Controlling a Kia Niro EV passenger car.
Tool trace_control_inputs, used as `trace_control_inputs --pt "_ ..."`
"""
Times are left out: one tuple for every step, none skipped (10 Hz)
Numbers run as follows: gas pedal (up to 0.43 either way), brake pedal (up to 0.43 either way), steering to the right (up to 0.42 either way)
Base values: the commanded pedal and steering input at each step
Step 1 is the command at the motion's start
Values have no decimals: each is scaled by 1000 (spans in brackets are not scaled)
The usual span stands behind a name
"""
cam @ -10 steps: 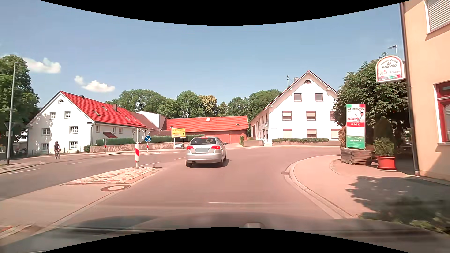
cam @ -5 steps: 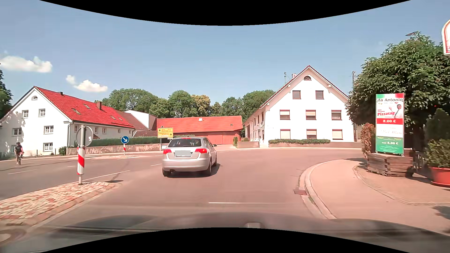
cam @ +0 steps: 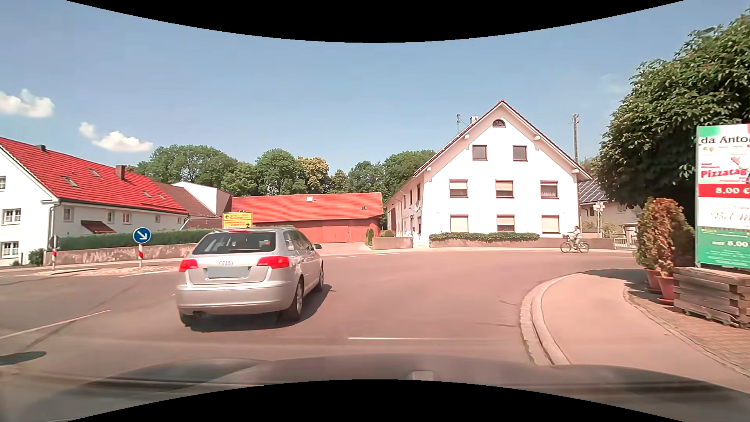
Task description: Follow the waypoints while adhering to traffic rules and regulations
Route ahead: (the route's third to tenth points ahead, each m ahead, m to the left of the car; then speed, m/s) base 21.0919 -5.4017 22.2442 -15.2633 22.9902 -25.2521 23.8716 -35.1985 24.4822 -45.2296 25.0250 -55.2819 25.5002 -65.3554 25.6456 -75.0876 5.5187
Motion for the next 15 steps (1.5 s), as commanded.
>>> trace_control_inputs --pt "177 0 111" --pt "177 0 109" --pt "177 0 106" --pt "177 0 106" --pt "177 0 106" --pt "177 0 110" --pt "177 0 119" --pt "169 0 133" --pt "157 0 148" --pt "150 0 169" --pt "138 0 186" --pt "138 0 209" --pt "130 0 228" --pt "130 0 239" --pt "130 0 253"
